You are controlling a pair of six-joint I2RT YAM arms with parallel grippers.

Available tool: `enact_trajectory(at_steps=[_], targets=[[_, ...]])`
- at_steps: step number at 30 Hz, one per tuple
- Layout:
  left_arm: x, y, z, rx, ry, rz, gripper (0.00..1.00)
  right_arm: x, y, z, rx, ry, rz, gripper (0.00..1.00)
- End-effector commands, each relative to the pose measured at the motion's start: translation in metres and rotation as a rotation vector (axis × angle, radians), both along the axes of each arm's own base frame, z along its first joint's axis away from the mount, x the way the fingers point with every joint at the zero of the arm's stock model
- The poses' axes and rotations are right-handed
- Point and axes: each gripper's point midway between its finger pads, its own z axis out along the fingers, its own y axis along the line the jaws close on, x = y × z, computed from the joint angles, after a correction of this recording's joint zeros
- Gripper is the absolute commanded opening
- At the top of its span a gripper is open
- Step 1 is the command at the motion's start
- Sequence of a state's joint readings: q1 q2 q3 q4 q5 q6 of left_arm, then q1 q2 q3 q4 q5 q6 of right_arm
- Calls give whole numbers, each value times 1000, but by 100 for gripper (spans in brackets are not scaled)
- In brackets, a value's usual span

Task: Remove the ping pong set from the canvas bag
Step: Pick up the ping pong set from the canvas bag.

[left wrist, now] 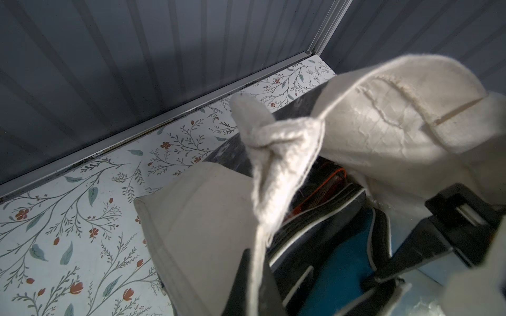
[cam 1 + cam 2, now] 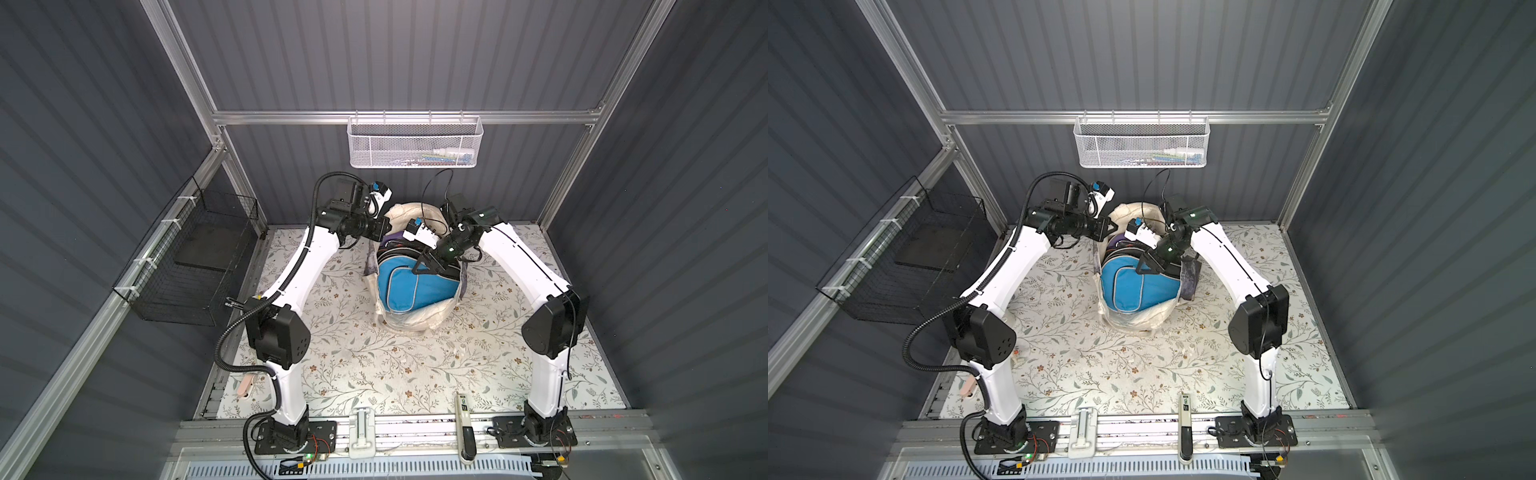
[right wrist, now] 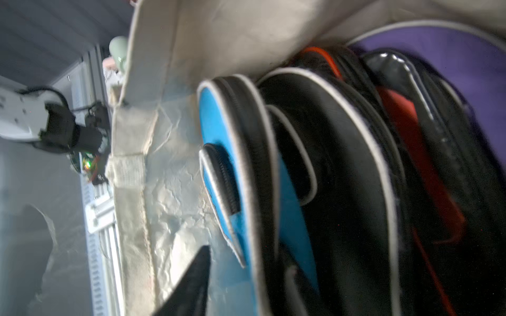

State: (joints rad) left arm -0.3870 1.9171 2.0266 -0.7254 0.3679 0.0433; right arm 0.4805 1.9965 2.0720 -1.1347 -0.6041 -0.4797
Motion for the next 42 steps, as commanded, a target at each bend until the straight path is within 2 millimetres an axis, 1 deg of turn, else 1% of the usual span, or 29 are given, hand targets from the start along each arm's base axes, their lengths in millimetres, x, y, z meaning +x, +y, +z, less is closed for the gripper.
enact_trajectory(at_steps=[1, 3, 4, 7, 8, 13, 15, 17, 21, 25, 27, 32, 35, 42], targets=[[-9, 4, 44, -46, -101, 3, 0, -13, 5, -12, -22, 67, 20, 16], [-10, 7, 45, -37, -103, 9, 0, -12, 2, -8, -32, 43, 13, 1], [-11, 8, 43, -30, -100, 13, 0, -12, 0, -6, -39, 31, 11, 0], [-12, 21, 45, 19, -96, 75, 0, -8, -5, 5, -49, -15, -5, 0], [-17, 25, 48, 27, -83, 90, 0, -8, -6, 10, -47, -29, -9, 0], [-50, 33, 87, -4, -154, 108, 0, -6, -11, 29, -29, -95, -20, 0], [-54, 38, 90, 7, -170, 117, 0, -3, -11, 33, -17, -108, -25, 0], [-51, 43, 81, 44, -155, 136, 0, 0, -11, 37, -10, -118, -30, 0], [-44, 37, 59, 61, -106, 120, 0, 5, -9, 44, -3, -132, -45, 0], [-33, 37, 41, 70, -78, 122, 0, 6, -10, 64, 24, -174, -64, 0], [-29, 37, 30, 81, -65, 118, 0, 5, -13, 80, 45, -208, -80, 0], [-21, 39, 11, 95, -81, 111, 0, 5, -25, 123, 100, -289, -146, 0], [-19, 39, 6, 93, -109, 103, 0, 6, -35, 146, 122, -344, -204, 0], [-16, 36, 6, 70, -164, 87, 0, 9, -58, 210, 191, -485, -370, 0]])
